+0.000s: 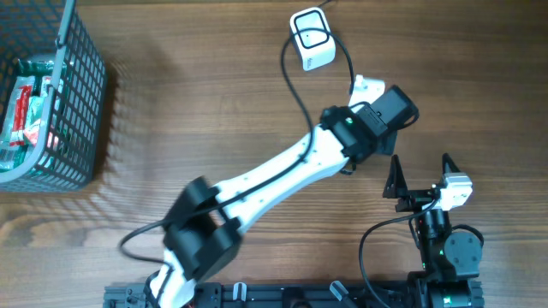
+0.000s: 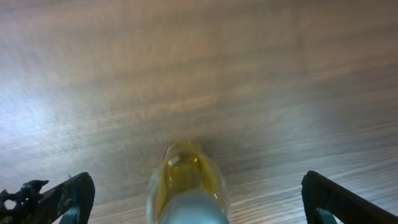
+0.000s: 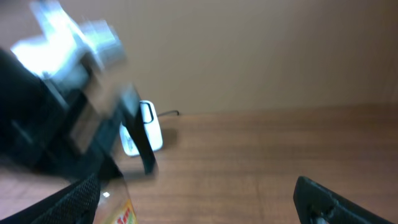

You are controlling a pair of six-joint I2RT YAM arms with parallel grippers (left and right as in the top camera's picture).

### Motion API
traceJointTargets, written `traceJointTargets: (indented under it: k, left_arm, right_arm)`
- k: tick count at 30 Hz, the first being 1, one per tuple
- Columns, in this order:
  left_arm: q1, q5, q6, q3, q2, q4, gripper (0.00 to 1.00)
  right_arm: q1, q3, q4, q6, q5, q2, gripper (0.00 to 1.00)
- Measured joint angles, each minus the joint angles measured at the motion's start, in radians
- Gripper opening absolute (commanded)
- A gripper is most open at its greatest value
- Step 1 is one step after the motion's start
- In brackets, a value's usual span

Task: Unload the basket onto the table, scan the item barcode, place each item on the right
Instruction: 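Carry the oil bottle with the left gripper and set it near the scanner, then return the left gripper to the basket and grasp the Kleenex tissue pack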

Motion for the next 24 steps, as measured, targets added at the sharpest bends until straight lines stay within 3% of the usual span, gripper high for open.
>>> traceJointTargets:
  k: [4, 9, 14, 24]
  left_arm:
    - [0.031, -0.041, 0.081, 0.003, -0.188, 0.022, 1.0]
    - [0.166, -0.063, 0.145, 0.015, -0.385, 0.008, 1.0]
    - [0.433, -0.113, 0.169, 0.021, -0.54, -0.1, 1.0]
    - [1.156, -0.149, 0.181, 0.021, -0.666, -0.313, 1.0]
  right_arm:
    - [0.0, -0.003, -0.009, 0.0, 0.0, 0.0, 1.0]
    - [0.0, -0.003, -0.009, 0.0, 0.0, 0.0, 1.0]
    - [0.0, -0.003, -0.008, 0.0, 0.0, 0.0, 1.0]
    - [0.0, -0.003, -0.008, 0.0, 0.0, 0.0, 1.0]
